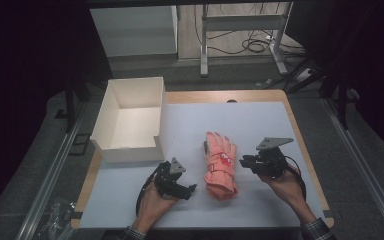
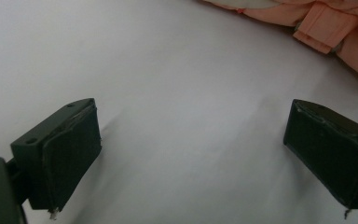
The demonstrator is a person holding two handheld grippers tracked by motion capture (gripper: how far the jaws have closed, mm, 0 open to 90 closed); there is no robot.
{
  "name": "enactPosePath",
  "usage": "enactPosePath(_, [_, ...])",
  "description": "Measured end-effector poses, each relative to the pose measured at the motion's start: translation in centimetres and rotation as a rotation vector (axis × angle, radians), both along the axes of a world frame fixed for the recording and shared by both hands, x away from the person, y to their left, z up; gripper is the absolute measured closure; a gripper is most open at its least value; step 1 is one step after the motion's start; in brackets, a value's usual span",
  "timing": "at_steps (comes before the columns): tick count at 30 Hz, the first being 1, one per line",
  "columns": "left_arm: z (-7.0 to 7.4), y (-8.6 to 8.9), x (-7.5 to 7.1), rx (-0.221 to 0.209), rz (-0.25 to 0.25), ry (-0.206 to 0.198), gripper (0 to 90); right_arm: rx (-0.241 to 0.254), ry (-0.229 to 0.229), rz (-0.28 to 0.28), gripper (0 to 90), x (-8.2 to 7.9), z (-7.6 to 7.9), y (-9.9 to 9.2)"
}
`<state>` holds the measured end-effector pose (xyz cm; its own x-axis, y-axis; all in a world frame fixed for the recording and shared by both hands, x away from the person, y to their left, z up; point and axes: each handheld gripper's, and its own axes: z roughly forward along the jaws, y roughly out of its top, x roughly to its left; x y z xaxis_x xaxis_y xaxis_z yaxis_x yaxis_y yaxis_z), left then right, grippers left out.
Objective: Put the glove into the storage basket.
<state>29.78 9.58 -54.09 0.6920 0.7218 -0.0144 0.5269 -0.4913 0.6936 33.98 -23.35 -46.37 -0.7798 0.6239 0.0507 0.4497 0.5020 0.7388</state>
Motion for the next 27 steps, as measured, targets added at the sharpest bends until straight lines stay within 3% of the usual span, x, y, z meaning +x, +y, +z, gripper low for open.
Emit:
enactPosePath(9, [-0.4, 2.8, -0.9, 0.015, 0.058, 0.007, 4.0, 0.007, 0.052, 0.028, 84.8, -2.2, -2.8, -0.6])
enactPosePath(13, [-0.8, 3.2, -0.7, -0.012, 0.057, 0.022, 2.8, 0.016, 0.074, 0.034, 84.7, -2.8, -3.6, -0.7])
enactPosePath(27, [-0.9, 3.2, -0.6, -0.013, 0.057, 0.025, 2.4, 0.014, 0.095, 0.062, 84.1, -3.7, -5.0, 0.0])
